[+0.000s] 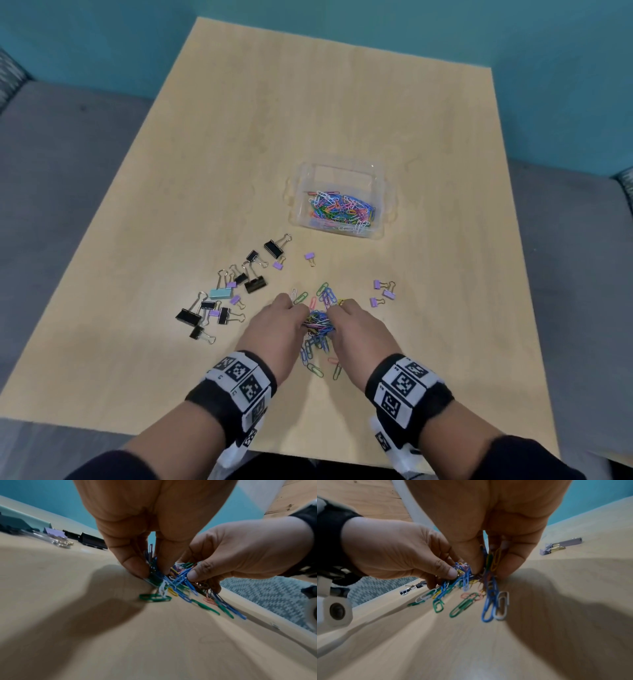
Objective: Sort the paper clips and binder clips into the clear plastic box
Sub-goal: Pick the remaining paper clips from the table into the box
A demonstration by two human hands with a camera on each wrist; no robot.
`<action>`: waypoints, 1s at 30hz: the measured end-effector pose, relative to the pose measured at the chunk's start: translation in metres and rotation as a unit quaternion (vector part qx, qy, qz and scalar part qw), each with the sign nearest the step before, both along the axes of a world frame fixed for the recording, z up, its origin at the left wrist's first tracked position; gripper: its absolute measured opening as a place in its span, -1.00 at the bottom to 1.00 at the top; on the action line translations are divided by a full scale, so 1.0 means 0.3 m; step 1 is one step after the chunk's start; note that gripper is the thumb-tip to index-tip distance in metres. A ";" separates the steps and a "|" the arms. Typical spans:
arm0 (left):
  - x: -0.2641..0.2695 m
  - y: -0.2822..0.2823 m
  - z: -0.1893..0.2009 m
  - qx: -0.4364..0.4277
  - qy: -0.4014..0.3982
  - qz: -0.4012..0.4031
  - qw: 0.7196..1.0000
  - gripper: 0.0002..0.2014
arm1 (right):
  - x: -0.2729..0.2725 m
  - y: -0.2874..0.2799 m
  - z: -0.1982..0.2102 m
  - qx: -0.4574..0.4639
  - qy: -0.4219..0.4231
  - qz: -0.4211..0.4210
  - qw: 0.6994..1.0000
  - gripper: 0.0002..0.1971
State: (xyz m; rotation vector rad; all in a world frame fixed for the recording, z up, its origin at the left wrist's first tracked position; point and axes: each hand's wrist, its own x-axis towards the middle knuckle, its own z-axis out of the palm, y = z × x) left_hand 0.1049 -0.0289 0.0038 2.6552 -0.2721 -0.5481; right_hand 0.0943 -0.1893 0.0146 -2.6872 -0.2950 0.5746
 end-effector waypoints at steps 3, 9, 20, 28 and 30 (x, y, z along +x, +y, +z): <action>0.003 0.006 0.006 -0.022 0.008 0.019 1.000 -0.88 | 0.003 -0.009 0.007 0.020 0.009 -0.032 0.999 -0.91; 0.002 0.025 0.025 -0.072 0.024 0.041 0.996 -0.93 | 0.020 -0.041 0.014 0.052 0.040 -0.080 0.995 -0.85; 0.031 0.051 0.025 -0.083 0.048 0.036 0.995 -0.96 | 0.017 -0.046 -0.033 -0.012 0.032 0.061 0.998 -0.74; 0.022 0.084 0.070 -0.109 0.035 0.021 0.993 -0.92 | 0.023 -0.068 0.023 0.087 0.089 -0.035 0.992 -0.96; 0.092 0.067 0.083 -0.138 0.055 0.027 0.989 -0.88 | 0.075 -0.109 0.025 0.151 0.126 -0.100 0.975 -0.94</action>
